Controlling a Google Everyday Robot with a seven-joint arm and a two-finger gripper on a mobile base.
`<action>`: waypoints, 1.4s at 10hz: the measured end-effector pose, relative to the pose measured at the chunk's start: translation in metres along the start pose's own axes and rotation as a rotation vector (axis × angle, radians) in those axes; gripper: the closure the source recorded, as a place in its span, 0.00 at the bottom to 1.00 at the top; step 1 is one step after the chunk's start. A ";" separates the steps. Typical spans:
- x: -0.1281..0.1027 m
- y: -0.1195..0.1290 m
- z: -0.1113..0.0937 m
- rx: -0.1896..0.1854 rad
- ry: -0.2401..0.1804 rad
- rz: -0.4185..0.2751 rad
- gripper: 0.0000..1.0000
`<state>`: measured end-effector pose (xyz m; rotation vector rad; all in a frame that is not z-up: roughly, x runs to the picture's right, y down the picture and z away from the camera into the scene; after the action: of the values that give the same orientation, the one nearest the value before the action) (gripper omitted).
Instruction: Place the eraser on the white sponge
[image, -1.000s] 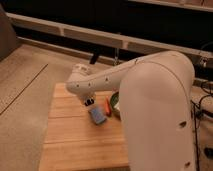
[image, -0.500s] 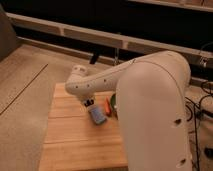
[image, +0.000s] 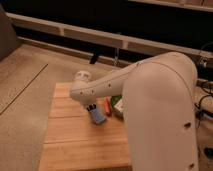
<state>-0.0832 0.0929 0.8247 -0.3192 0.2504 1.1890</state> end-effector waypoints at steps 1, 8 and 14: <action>0.006 -0.002 -0.001 -0.004 -0.010 0.010 1.00; 0.064 -0.007 0.035 -0.089 0.022 0.009 0.98; 0.060 0.005 0.042 -0.087 0.036 -0.085 0.46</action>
<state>-0.0657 0.1621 0.8423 -0.4234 0.2150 1.1127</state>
